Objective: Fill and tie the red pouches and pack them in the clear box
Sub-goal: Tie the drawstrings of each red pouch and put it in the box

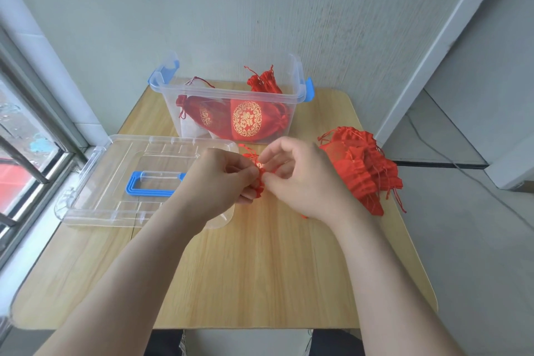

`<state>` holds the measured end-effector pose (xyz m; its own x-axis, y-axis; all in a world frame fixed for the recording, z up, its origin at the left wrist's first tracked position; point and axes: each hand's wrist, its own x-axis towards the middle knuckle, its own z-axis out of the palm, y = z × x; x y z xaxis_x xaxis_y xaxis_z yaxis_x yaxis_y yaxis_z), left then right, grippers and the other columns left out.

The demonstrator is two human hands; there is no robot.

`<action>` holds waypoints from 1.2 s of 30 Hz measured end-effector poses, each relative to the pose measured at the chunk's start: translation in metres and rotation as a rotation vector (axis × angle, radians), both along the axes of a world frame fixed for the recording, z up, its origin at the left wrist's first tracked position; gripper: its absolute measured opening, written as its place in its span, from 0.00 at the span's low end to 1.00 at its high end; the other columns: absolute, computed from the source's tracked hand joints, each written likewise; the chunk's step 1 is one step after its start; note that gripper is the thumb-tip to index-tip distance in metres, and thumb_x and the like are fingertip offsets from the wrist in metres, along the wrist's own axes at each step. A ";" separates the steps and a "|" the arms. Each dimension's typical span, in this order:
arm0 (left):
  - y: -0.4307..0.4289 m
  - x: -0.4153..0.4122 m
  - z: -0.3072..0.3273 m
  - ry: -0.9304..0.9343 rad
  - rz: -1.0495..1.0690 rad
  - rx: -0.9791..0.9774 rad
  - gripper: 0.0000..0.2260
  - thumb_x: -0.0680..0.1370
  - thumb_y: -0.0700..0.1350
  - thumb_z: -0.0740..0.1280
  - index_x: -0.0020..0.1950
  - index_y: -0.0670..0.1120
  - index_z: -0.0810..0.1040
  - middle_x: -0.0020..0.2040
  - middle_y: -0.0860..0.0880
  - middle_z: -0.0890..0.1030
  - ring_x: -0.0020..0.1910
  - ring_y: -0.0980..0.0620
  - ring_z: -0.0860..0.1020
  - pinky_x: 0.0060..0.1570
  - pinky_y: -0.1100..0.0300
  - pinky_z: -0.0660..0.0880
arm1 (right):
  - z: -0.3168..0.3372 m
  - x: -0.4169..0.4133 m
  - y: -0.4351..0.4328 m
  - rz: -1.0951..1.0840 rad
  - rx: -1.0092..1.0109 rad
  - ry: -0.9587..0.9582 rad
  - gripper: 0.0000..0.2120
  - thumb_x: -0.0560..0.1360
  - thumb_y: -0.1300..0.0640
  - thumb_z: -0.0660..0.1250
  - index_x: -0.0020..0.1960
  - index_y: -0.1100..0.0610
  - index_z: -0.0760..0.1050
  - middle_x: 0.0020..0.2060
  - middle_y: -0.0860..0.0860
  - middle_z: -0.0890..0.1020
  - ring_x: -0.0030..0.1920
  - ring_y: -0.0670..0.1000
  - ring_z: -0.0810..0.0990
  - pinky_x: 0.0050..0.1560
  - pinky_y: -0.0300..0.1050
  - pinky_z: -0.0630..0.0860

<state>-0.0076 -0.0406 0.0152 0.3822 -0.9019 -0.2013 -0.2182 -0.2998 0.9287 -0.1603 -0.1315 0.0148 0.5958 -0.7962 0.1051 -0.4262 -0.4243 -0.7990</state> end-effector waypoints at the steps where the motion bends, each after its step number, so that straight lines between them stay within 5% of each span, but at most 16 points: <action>1: 0.000 0.001 -0.001 0.009 0.007 -0.004 0.09 0.84 0.39 0.68 0.48 0.38 0.86 0.40 0.42 0.88 0.39 0.48 0.86 0.47 0.53 0.86 | -0.002 0.002 0.002 0.017 -0.044 0.010 0.10 0.72 0.61 0.76 0.49 0.48 0.82 0.40 0.44 0.86 0.38 0.44 0.84 0.40 0.38 0.81; 8: 0.001 0.002 -0.004 0.019 -0.024 0.015 0.09 0.84 0.40 0.68 0.48 0.40 0.87 0.41 0.41 0.88 0.40 0.47 0.87 0.50 0.53 0.86 | -0.008 0.005 0.003 0.101 -0.241 0.046 0.08 0.72 0.60 0.79 0.49 0.51 0.88 0.37 0.43 0.86 0.39 0.42 0.83 0.44 0.46 0.82; 14: -0.001 0.004 -0.003 0.052 -0.008 0.036 0.08 0.83 0.38 0.70 0.47 0.40 0.87 0.43 0.43 0.88 0.42 0.50 0.87 0.54 0.51 0.85 | -0.017 0.010 0.001 0.091 -0.461 0.063 0.08 0.77 0.61 0.75 0.50 0.50 0.89 0.41 0.50 0.82 0.43 0.54 0.82 0.42 0.55 0.80; 18: -0.002 0.004 -0.004 -0.002 0.088 0.083 0.05 0.78 0.43 0.77 0.43 0.49 0.90 0.40 0.50 0.88 0.40 0.52 0.78 0.44 0.57 0.76 | -0.019 0.010 0.004 0.120 -0.497 0.083 0.10 0.80 0.63 0.72 0.55 0.53 0.89 0.44 0.52 0.82 0.44 0.57 0.82 0.42 0.56 0.81; 22: -0.001 0.003 -0.003 0.033 0.165 0.037 0.02 0.75 0.41 0.80 0.46 0.48 0.90 0.39 0.51 0.89 0.38 0.58 0.83 0.36 0.69 0.76 | -0.019 0.010 0.003 0.115 -0.519 0.128 0.10 0.80 0.65 0.70 0.54 0.53 0.88 0.45 0.51 0.80 0.45 0.55 0.81 0.44 0.55 0.80; 24: -0.002 0.002 -0.004 0.026 0.205 -0.001 0.06 0.73 0.40 0.82 0.47 0.44 0.88 0.40 0.48 0.89 0.42 0.54 0.87 0.46 0.64 0.82 | -0.018 0.009 0.005 0.102 -0.522 0.157 0.11 0.79 0.66 0.70 0.54 0.53 0.87 0.46 0.51 0.81 0.46 0.54 0.81 0.45 0.55 0.80; 26: -0.003 0.002 -0.007 -0.026 0.216 -0.031 0.08 0.71 0.39 0.82 0.47 0.44 0.87 0.39 0.48 0.88 0.43 0.51 0.88 0.53 0.52 0.84 | -0.017 0.007 0.007 0.085 -0.501 0.171 0.10 0.79 0.65 0.70 0.53 0.53 0.87 0.47 0.51 0.81 0.47 0.54 0.81 0.46 0.55 0.80; 29: -0.005 -0.001 -0.008 -0.174 0.176 -0.095 0.08 0.72 0.38 0.82 0.44 0.47 0.86 0.38 0.50 0.88 0.40 0.51 0.88 0.49 0.46 0.85 | -0.014 0.006 0.004 0.017 -0.377 0.133 0.08 0.77 0.61 0.70 0.47 0.52 0.86 0.43 0.49 0.84 0.44 0.53 0.82 0.45 0.54 0.81; 33: -0.008 -0.008 -0.009 -0.458 0.103 -0.180 0.09 0.73 0.34 0.78 0.45 0.47 0.85 0.38 0.54 0.86 0.38 0.57 0.86 0.45 0.52 0.85 | -0.008 0.008 0.004 -0.046 -0.232 0.185 0.08 0.75 0.61 0.71 0.44 0.51 0.87 0.36 0.46 0.85 0.40 0.50 0.83 0.43 0.47 0.82; 36: -0.008 -0.011 -0.010 -0.675 0.008 -0.268 0.11 0.73 0.32 0.74 0.47 0.48 0.85 0.39 0.57 0.85 0.40 0.61 0.83 0.44 0.67 0.79 | -0.002 0.002 0.000 -0.057 0.019 0.168 0.07 0.75 0.61 0.72 0.43 0.52 0.88 0.31 0.43 0.83 0.34 0.45 0.81 0.35 0.38 0.75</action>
